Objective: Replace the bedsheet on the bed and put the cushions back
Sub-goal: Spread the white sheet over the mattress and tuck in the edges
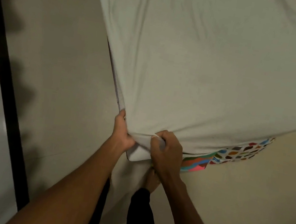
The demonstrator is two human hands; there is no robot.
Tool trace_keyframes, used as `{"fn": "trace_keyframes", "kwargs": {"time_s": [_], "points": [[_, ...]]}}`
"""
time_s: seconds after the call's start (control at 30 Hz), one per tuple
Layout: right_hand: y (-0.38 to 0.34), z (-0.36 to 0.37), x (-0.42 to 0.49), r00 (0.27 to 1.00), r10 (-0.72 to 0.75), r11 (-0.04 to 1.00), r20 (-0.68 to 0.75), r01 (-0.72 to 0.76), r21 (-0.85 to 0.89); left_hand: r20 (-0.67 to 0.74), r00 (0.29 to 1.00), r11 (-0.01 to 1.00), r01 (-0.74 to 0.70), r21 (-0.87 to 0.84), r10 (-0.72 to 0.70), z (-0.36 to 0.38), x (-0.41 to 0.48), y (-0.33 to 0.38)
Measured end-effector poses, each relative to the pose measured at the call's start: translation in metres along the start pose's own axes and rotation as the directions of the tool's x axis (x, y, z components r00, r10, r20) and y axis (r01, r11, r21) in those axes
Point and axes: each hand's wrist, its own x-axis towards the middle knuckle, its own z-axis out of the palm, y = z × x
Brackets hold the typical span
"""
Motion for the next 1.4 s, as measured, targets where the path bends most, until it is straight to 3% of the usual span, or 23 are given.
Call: {"fn": "trace_keyframes", "kwargs": {"time_s": [0.13, 0.23, 0.33, 0.43, 0.57, 0.63, 0.73, 0.8, 0.9, 0.97, 1.03, 1.07, 1.13, 1.23, 1.4], "points": [[0.000, 0.025, -0.014, 0.998, -0.034, 0.997, 0.047, 0.037, -0.063, -0.016, 0.991, 0.944, 0.133, 0.301, -0.135, -0.054, -0.022, -0.007], [0.003, 0.041, -0.031, 0.996, -0.040, 0.998, 0.082, 0.044, -0.054, -0.065, 0.984, 0.934, 0.179, 0.310, -0.167, -0.083, -0.034, -0.010], [0.012, 0.051, -0.041, 0.996, 0.069, 0.991, 0.059, -0.062, -0.123, -0.116, 0.989, 0.994, 0.097, 0.049, -0.091, -0.115, -0.038, -0.015], [0.028, 0.054, -0.044, 0.958, 0.282, 0.943, -0.047, -0.286, -0.170, -0.220, 0.975, 0.988, -0.046, -0.146, 0.013, -0.138, -0.044, -0.027], [0.049, 0.043, -0.040, 0.815, 0.550, 0.834, -0.181, -0.527, 0.161, -0.290, 0.957, 0.988, -0.062, -0.140, 0.019, -0.167, -0.059, -0.040], [0.061, 0.037, -0.036, 0.705, 0.674, 0.733, -0.222, -0.600, 0.319, -0.358, 0.933, 0.993, -0.064, -0.095, 0.026, -0.183, -0.066, -0.041], [0.070, 0.035, -0.033, 0.474, 0.873, 0.443, -0.111, -0.680, 0.584, -0.579, 0.809, 0.992, -0.046, 0.114, 0.104, -0.212, -0.068, -0.036], [0.071, 0.034, -0.030, 0.390, 0.920, 0.234, 0.045, -0.635, 0.737, -0.667, 0.731, 0.962, 0.052, 0.268, 0.146, -0.224, -0.060, -0.031], [0.077, 0.032, -0.026, 0.429, 0.843, -0.111, 0.324, -0.452, 0.885, -0.677, 0.729, 0.933, 0.169, 0.318, 0.099, -0.217, -0.049, -0.024], [0.091, 0.035, -0.024, 0.450, 0.793, -0.252, 0.411, -0.373, 0.893, -0.620, 0.783, 0.866, 0.278, 0.415, 0.046, -0.209, -0.045, -0.020], [0.102, 0.038, -0.025, 0.438, 0.784, -0.284, 0.439, -0.376, 0.882, -0.485, 0.873, 0.821, 0.309, 0.480, -0.045, -0.201, -0.044, -0.020], [0.103, 0.039, -0.026, 0.425, 0.793, -0.266, 0.436, -0.402, 0.876, -0.414, 0.908, 0.847, 0.266, 0.461, -0.060, -0.200, -0.042, -0.020], [0.104, 0.039, -0.031, 0.427, 0.784, -0.222, 0.451, -0.485, 0.846, -0.303, 0.953, 0.963, 0.096, 0.253, -0.015, -0.199, -0.042, -0.014], [0.113, 0.041, -0.043, 0.474, 0.727, -0.238, 0.497, -0.504, 0.830, -0.261, 0.965, 0.999, -0.034, 0.000, 0.033, -0.209, -0.047, -0.004], [0.119, 0.046, -0.057, 0.512, 0.701, -0.352, 0.497, -0.358, 0.865, -0.304, 0.952, 0.998, 0.052, 0.029, -0.040, -0.228, -0.059, -0.010]]}}
